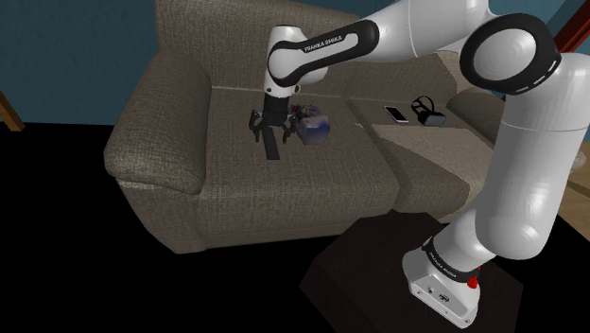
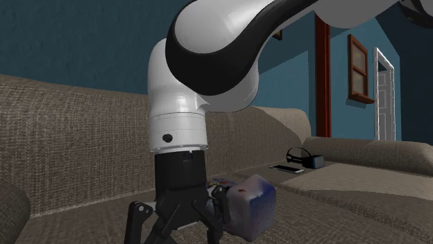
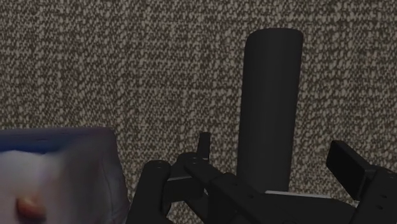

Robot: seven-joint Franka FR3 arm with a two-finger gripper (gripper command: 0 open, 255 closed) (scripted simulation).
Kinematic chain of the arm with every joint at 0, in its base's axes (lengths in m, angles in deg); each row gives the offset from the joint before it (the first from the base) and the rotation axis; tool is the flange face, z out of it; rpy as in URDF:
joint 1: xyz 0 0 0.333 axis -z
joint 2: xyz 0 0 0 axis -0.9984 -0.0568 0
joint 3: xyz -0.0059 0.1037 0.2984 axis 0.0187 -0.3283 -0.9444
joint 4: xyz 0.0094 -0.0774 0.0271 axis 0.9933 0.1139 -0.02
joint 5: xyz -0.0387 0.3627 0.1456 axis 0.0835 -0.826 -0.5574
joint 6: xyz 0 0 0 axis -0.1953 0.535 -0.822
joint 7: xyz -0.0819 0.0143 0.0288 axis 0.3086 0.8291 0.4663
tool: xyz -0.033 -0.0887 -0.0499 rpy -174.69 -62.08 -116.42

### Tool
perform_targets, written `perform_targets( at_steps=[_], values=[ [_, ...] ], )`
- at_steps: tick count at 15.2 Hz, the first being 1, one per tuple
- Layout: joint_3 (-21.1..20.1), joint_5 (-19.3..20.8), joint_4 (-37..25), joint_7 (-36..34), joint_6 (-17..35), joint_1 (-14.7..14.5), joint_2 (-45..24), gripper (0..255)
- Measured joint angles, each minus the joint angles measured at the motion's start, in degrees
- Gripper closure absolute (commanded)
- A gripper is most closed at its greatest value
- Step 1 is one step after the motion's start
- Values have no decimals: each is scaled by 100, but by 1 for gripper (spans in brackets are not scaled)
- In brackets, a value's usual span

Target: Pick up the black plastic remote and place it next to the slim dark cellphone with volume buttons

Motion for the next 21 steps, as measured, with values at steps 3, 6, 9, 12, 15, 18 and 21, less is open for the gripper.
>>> perform_targets(
  at_steps=[3, 6, 9, 12, 15, 18, 21],
  values=[
    [0, 1, 1, -1, 13, -2, -10, 0],
    [6, 6, -5, -2, -5, 3, 3, 255],
    [14, 11, -31, -11, -15, 7, 22, 255],
    [11, 6, -20, 3, -6, 12, 29, 255],
    [10, 3, 1, 3, 13, 12, 41, 255],
    [-2, -3, -46, -15, -107, 3, 71, 255],
    [-8, -8, -134, -37, -295, 7, 169, 255]
  ],
)
